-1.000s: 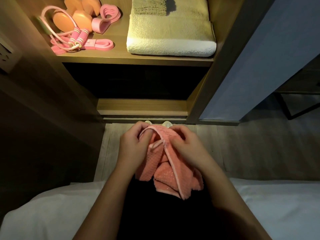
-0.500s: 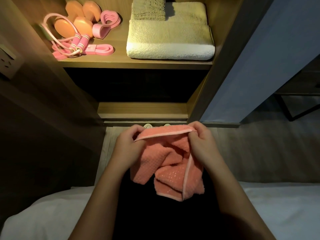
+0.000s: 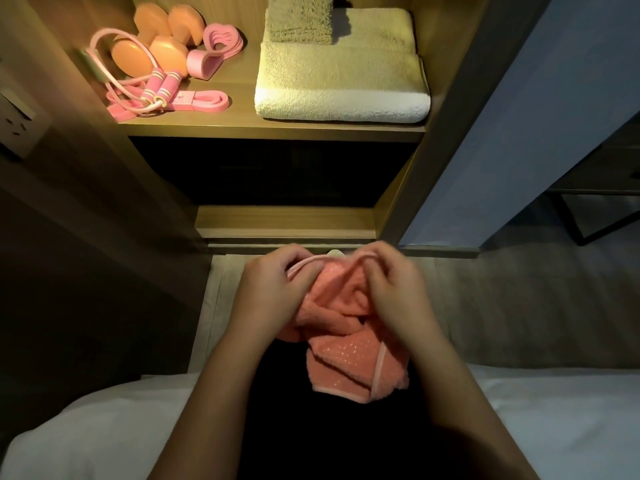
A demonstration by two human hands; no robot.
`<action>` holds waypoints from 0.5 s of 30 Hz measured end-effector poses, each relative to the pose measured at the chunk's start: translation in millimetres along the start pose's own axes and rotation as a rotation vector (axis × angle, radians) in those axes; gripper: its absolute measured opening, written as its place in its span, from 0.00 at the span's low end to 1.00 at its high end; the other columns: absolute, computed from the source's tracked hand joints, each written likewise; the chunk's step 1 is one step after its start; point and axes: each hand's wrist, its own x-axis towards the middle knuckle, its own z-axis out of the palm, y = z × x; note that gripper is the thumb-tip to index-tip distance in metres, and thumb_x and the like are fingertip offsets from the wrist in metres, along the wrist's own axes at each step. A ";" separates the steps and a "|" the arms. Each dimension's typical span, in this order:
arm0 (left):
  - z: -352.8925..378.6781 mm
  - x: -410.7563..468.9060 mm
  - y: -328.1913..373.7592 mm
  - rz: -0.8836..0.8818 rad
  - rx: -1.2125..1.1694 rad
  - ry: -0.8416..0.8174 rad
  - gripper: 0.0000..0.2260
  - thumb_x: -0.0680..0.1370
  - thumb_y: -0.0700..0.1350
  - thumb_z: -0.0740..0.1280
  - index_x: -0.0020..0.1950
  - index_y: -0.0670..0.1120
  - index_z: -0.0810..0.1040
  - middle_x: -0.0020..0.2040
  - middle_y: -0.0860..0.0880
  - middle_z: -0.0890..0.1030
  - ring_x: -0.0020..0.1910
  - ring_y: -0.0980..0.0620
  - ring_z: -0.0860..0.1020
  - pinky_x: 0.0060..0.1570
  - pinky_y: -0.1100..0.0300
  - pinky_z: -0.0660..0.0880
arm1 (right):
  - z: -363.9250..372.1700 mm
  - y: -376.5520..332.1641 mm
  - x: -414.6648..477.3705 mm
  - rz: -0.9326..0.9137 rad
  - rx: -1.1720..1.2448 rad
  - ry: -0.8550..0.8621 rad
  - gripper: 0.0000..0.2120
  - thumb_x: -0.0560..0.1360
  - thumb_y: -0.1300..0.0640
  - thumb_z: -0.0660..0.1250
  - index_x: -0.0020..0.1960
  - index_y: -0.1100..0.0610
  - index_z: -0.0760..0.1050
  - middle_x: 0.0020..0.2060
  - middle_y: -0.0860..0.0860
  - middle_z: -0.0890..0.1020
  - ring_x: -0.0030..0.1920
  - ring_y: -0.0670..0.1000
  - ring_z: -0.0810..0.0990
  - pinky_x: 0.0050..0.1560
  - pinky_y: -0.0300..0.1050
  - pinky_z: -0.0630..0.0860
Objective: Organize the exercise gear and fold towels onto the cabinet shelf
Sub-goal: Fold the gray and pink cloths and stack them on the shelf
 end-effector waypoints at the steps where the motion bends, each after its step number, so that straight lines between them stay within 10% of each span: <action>1: -3.6 0.3 -4.9 -0.033 0.035 -0.043 0.06 0.74 0.51 0.72 0.39 0.51 0.82 0.35 0.57 0.81 0.37 0.60 0.78 0.39 0.57 0.75 | -5.3 2.0 3.0 0.033 0.022 0.101 0.13 0.78 0.62 0.60 0.42 0.45 0.76 0.37 0.42 0.80 0.41 0.37 0.78 0.40 0.34 0.73; 7: -20.7 -4.0 -24.6 -0.162 0.240 -0.137 0.11 0.73 0.60 0.70 0.37 0.54 0.80 0.33 0.57 0.80 0.36 0.59 0.77 0.34 0.57 0.73 | -23.9 14.3 6.1 0.233 0.007 0.338 0.13 0.78 0.63 0.58 0.43 0.49 0.76 0.37 0.43 0.79 0.43 0.43 0.79 0.39 0.38 0.72; 10: -23.0 -4.2 -20.0 -0.064 0.175 -0.074 0.08 0.75 0.57 0.69 0.40 0.54 0.80 0.35 0.58 0.81 0.38 0.58 0.78 0.37 0.53 0.76 | -22.6 9.4 4.3 0.122 -0.102 0.154 0.13 0.77 0.60 0.63 0.56 0.46 0.76 0.51 0.43 0.80 0.53 0.46 0.78 0.54 0.46 0.76; 15: -13.2 -7.7 4.8 0.187 0.089 -0.161 0.06 0.78 0.51 0.68 0.49 0.53 0.84 0.42 0.59 0.83 0.44 0.59 0.80 0.44 0.50 0.77 | -3.0 -8.6 -0.3 -0.200 -0.224 -0.234 0.22 0.74 0.55 0.68 0.66 0.40 0.71 0.65 0.36 0.73 0.69 0.39 0.66 0.76 0.60 0.51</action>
